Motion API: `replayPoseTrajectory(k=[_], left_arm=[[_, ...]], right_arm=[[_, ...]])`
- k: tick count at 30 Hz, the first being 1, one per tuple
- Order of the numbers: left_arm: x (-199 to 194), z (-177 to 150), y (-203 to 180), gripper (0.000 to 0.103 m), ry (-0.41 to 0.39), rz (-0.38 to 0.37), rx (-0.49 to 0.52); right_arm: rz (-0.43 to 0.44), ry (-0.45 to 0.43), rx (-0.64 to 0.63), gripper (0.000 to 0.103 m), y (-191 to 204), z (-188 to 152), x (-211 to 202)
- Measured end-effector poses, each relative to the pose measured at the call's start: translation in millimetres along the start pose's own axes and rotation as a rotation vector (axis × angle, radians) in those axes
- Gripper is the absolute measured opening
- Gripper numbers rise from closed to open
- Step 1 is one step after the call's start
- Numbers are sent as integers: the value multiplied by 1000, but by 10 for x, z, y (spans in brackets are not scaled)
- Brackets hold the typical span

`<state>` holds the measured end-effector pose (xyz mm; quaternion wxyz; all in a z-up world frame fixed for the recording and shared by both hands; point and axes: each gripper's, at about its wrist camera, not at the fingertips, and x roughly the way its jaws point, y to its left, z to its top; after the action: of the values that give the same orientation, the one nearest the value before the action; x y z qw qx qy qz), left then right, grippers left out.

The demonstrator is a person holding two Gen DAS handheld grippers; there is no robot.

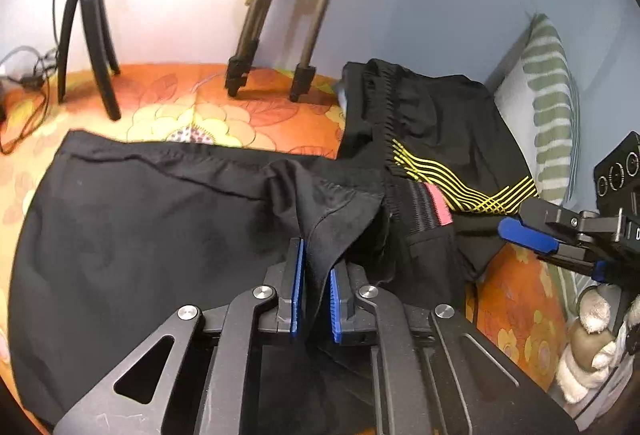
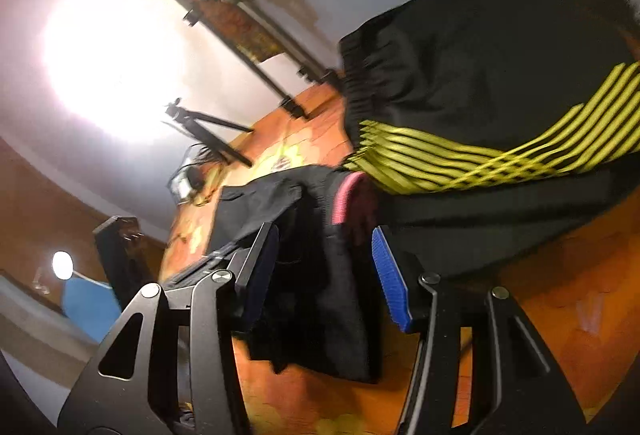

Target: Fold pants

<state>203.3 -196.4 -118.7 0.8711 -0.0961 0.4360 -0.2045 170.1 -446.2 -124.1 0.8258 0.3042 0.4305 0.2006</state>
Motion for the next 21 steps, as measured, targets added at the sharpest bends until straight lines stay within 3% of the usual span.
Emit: replayPoseTrajectory(k=[4, 10, 21], left_arm=[[31, -31, 29, 10, 7, -10, -5], [47, -24, 70, 10, 4, -37, -33], [44, -45, 144, 10, -4, -53, -44]], right_arm=[[58, 43, 25, 52, 111, -7, 283], [8, 140, 40, 51, 211, -65, 726], [12, 186, 222, 51, 62, -160, 903]])
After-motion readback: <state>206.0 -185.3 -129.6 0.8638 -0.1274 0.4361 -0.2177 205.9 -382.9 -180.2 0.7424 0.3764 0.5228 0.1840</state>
